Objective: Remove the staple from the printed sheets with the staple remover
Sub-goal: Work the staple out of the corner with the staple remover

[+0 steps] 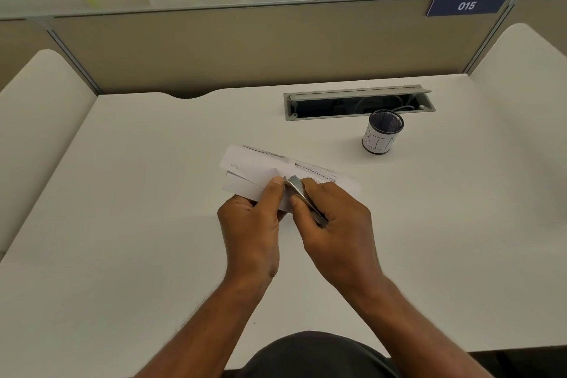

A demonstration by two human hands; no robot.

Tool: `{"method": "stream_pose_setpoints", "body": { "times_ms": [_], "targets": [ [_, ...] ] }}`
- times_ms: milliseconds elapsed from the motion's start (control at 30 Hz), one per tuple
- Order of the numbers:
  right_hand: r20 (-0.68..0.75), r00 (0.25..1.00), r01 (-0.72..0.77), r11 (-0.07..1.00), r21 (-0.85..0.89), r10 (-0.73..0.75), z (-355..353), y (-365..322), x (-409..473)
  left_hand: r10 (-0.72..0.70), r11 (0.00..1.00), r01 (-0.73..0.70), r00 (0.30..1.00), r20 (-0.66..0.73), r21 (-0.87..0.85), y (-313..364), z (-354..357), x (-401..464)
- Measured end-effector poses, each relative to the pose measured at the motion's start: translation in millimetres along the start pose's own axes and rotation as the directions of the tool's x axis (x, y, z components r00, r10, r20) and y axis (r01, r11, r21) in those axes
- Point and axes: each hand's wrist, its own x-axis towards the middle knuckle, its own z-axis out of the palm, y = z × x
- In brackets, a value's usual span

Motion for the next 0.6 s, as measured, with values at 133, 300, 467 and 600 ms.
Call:
{"method": "stream_pose_setpoints", "body": {
  "times_ms": [133,300,467,600],
  "targets": [
    [-0.004,0.999,0.051,0.992,-0.113,-0.052,1.5,2.1,-1.9,-0.002,1.000,0.002,1.000,0.009,0.031,-2.2,-2.5,0.0],
    [-0.005,0.997,0.076,0.988,-0.134,-0.077,2.1,-1.2,0.3,-0.010,1.000,0.010,1.000,0.009,0.023,-0.5,-2.8,4.2],
    [-0.023,0.999,0.031,0.996,-0.082,-0.033,3.4,-5.4,2.7,-0.014,1.000,0.014,1.000,0.017,-0.016,1.5,-1.5,7.0],
    [-0.030,1.000,-0.005,1.000,-0.009,0.005,4.3,-6.3,2.5,-0.013,1.000,0.014,1.000,0.018,-0.026,-0.6,-1.7,7.3]
  ]
}}
